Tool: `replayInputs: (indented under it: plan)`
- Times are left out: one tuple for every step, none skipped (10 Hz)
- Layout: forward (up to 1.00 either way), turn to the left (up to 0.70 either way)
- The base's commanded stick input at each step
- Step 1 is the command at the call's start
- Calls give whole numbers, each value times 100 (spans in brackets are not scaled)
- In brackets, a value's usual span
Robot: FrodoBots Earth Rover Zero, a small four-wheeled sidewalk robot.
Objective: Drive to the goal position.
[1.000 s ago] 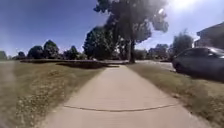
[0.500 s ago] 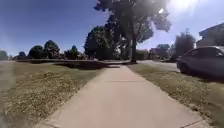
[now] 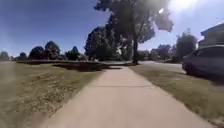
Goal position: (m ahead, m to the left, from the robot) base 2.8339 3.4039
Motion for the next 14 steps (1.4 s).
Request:
replayInputs:
  plan:
    - [85, -10]
    - [85, -28]
    - [85, -34]
    - [85, -25]
    - [85, -4]
    - [85, -2]
    - [85, -2]
    - [85, -2]
    - [85, -2]
    - [85, -2]
    - [85, -2]
    - [85, -2]
    - [85, -1]
    - [85, 0]
